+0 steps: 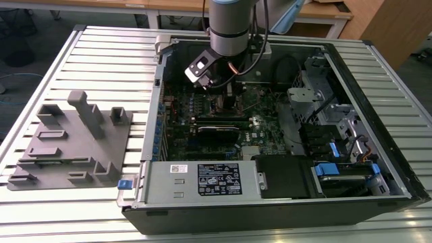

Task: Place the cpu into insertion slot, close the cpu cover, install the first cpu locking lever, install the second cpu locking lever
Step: 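Place the cpu into insertion slot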

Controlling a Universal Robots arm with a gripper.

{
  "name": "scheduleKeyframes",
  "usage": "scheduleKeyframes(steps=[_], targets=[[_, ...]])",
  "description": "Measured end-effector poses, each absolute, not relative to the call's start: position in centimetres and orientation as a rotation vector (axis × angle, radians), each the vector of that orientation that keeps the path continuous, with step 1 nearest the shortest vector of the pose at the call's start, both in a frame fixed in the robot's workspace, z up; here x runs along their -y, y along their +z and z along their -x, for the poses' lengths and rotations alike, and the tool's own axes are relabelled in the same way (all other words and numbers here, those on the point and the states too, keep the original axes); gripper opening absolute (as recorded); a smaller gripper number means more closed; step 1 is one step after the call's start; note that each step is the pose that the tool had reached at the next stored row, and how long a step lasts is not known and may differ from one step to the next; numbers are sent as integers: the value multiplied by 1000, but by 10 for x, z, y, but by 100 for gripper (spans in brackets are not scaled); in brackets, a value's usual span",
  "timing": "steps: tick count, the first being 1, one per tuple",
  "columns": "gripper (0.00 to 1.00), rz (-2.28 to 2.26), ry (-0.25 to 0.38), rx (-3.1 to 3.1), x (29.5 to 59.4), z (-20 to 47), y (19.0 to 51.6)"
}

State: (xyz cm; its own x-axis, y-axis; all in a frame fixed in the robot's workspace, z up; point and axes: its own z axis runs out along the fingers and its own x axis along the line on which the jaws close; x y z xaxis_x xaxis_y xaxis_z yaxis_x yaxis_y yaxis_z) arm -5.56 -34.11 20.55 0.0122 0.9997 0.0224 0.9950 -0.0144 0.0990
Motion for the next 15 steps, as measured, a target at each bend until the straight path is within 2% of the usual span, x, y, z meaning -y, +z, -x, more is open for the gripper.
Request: scheduleKeyframes(steps=[15], targets=[[54, -2200, 132, -2161, 340, 57, 196]])
